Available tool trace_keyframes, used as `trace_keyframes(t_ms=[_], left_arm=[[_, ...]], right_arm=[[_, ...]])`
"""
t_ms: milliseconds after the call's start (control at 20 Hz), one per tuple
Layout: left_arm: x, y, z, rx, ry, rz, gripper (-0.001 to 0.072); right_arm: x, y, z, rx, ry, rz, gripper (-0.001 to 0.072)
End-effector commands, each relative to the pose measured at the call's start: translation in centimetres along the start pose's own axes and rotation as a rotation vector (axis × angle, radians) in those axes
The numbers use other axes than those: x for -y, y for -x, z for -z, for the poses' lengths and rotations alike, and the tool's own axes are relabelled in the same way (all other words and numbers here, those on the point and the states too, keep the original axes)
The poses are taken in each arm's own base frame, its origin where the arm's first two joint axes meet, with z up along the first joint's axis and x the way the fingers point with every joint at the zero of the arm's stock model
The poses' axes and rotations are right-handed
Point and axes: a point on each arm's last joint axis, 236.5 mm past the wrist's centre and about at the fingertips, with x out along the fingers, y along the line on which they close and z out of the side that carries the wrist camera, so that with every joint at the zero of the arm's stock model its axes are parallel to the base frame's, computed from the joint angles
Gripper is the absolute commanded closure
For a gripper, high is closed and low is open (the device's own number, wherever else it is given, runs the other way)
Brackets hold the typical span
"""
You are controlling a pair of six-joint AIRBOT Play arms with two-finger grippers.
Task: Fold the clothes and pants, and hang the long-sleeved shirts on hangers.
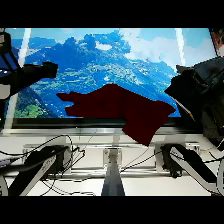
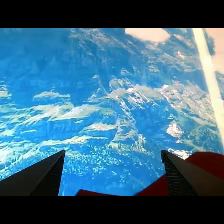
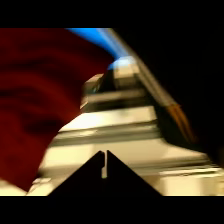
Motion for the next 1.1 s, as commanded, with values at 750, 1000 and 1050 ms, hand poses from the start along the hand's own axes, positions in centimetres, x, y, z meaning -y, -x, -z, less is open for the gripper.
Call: trace_keyframes(t_ms=[750,1000,1050], left_arm=[[0.1,0.0,0.5,-0.02,0.002,0.007,0.0016],[0.1,0.0,0.4,-0.018,0.002,0.004,0.0119],[0.0,0.0,0.4,-0.018,0.003,0.004,0.0272]], right_arm=[[-9.1,-12.1,2.9,-0.098,-0.467,-0.483,0.0432],[-13.4,-7.2,-2.6,0.126,-0.293,-0.721,0.0702],[-14.8,-5.0,-4.0,0.188,-0.227,-0.77,0.0702]])
